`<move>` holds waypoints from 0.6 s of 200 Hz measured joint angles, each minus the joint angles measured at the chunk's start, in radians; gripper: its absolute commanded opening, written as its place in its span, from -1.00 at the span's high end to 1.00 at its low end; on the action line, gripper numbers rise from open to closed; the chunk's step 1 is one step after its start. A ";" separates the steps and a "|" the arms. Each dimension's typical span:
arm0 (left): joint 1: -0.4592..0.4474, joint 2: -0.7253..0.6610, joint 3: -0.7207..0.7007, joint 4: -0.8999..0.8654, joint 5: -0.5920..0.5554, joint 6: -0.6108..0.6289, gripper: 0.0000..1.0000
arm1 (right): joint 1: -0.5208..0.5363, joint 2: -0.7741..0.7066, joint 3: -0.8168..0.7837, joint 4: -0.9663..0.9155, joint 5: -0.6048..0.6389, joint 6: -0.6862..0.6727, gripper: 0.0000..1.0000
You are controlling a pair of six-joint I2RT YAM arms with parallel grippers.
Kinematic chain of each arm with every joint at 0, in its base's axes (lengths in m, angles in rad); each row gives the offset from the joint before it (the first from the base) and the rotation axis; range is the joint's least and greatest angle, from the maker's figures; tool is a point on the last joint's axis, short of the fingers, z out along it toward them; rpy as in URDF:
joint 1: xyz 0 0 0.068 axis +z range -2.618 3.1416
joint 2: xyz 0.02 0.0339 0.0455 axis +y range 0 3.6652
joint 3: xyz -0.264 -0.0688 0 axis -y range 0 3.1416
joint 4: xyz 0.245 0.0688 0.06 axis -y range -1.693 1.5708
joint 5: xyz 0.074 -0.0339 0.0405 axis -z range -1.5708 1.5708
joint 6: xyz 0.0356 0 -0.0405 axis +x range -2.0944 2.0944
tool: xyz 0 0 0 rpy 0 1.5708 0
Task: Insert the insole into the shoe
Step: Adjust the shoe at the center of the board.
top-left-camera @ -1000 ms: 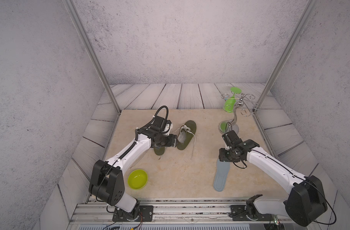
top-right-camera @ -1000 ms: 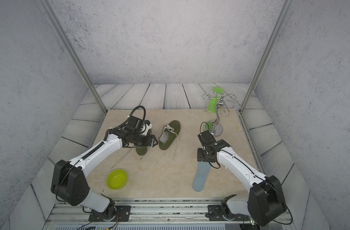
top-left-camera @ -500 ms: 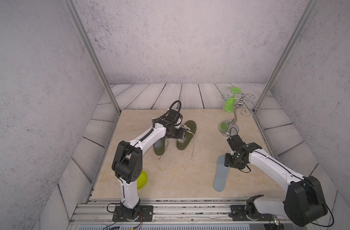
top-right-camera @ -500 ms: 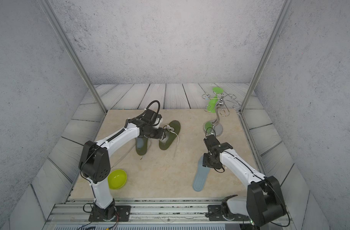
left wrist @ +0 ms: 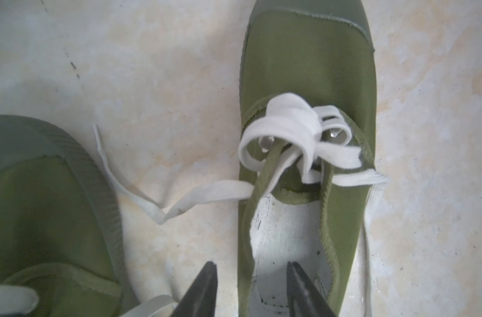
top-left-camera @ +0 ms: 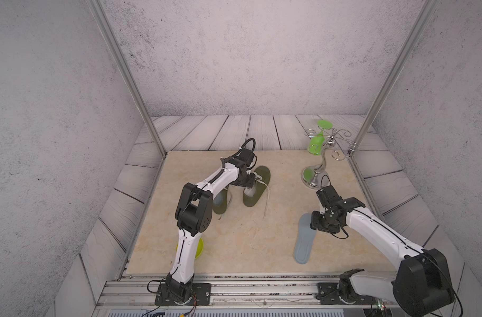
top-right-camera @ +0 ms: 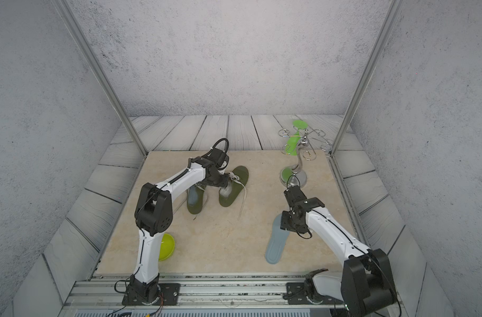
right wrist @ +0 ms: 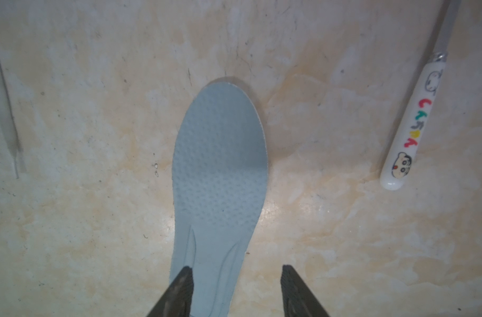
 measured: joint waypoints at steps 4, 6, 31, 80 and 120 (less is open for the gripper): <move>0.000 0.008 0.011 0.000 0.000 0.001 0.26 | -0.001 0.000 0.000 0.000 -0.001 -0.001 -0.07; 0.000 0.012 0.016 -0.001 0.000 0.003 0.28 | -0.002 0.000 0.000 0.000 -0.001 -0.002 -0.07; 0.000 0.066 0.085 -0.007 0.001 0.011 0.62 | -0.009 -0.001 0.000 0.000 -0.008 -0.012 -0.07; 0.012 0.089 0.111 -0.022 0.061 -0.028 1.00 | -0.024 -0.019 -0.001 0.001 -0.026 -0.021 -0.08; 0.030 0.040 0.019 0.032 0.158 -0.119 1.00 | -0.037 -0.040 -0.008 0.002 -0.039 -0.028 -0.07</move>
